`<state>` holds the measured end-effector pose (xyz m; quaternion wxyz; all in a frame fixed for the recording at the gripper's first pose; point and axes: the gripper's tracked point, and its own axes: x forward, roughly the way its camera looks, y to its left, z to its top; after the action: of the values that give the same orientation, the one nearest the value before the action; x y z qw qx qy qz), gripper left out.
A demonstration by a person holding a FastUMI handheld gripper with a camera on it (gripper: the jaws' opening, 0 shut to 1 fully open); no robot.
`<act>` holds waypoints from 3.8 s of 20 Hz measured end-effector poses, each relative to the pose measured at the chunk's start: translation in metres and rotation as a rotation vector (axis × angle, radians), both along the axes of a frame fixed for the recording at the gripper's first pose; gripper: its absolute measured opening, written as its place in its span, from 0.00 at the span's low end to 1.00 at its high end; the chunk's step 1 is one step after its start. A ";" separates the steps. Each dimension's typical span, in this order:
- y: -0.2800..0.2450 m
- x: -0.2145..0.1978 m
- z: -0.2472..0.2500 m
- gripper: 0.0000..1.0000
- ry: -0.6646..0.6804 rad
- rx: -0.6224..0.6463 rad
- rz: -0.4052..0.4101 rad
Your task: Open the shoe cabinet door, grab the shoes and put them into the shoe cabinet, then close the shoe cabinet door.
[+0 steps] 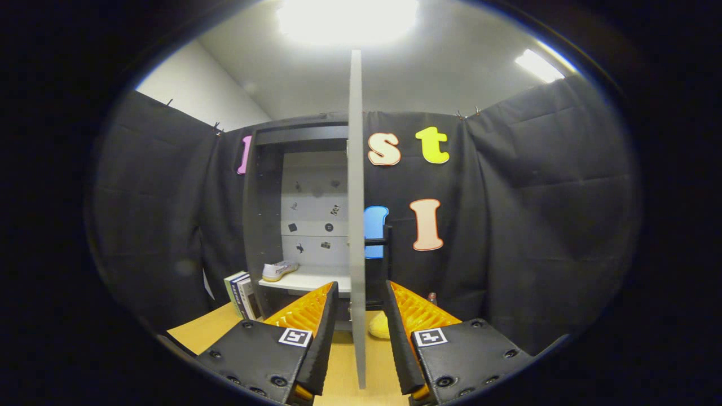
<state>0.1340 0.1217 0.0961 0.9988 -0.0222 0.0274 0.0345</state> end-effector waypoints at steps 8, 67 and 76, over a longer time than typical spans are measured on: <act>0.086 0.024 -0.076 0.98 0.130 -0.005 0.128; 0.168 0.047 -0.518 0.15 1.170 0.037 0.129; 0.165 0.049 -0.499 0.01 1.086 0.097 0.207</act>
<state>0.1835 0.2865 -0.4030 0.8324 0.0422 0.5345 0.1400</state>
